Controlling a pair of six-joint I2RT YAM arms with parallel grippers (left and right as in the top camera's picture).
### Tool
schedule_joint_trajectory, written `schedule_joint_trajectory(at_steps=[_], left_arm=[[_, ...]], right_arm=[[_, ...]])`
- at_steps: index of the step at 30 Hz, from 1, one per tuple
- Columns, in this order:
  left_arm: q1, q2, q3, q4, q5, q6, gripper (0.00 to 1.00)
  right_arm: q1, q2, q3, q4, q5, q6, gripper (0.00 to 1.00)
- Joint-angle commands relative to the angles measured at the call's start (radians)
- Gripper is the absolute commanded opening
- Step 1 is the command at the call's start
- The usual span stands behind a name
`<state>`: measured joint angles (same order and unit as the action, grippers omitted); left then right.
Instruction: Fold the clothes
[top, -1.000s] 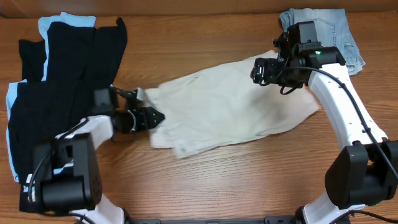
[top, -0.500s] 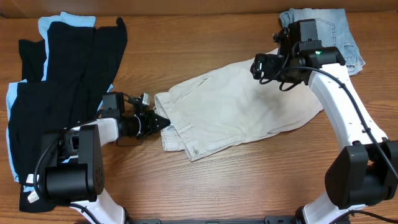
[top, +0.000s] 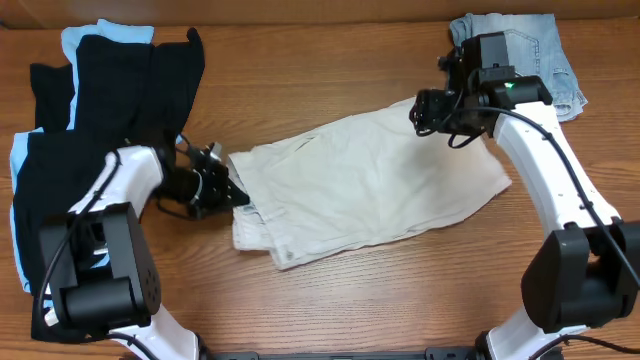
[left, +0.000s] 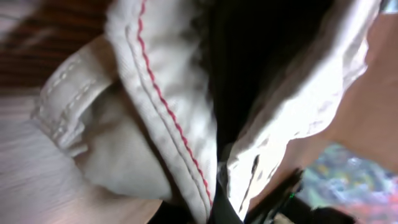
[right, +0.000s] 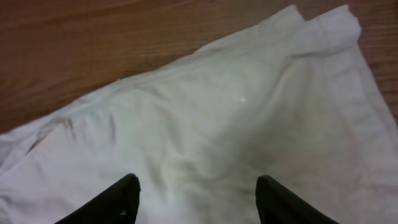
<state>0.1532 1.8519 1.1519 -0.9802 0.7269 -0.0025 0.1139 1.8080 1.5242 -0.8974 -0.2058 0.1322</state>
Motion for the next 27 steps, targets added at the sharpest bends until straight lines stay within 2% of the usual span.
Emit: schedule_joint_trajectory(at_steps=[1, 4, 9, 13, 20, 27], left_arm=[[0.005, -0.061, 0.151, -0.114, -0.139, 0.138, 0.04], [0.005, -0.063, 0.251, -0.178, -0.206, 0.157, 0.04], [0.005, -0.063, 0.331, -0.182, -0.275, 0.156, 0.04], [0.006, -0.063, 0.350, -0.178, -0.293, 0.151, 0.04], [0.006, -0.063, 0.499, -0.273, -0.294, 0.145, 0.04], [0.005, -0.063, 0.660, -0.401, -0.332, 0.144, 0.04]], right_arm=[[0.004, 0.036, -0.027, 0.012, -0.017, -0.002, 0.57], [0.004, 0.065, -0.027, 0.011, -0.033, -0.003, 0.56], [0.004, 0.122, -0.027, 0.008, -0.071, -0.002, 0.54], [0.004, 0.169, -0.027, -0.005, -0.085, -0.002, 0.40], [0.003, 0.219, -0.028, -0.010, -0.137, -0.002, 0.06], [0.003, 0.220, -0.028, -0.044, -0.137, -0.003, 0.04]])
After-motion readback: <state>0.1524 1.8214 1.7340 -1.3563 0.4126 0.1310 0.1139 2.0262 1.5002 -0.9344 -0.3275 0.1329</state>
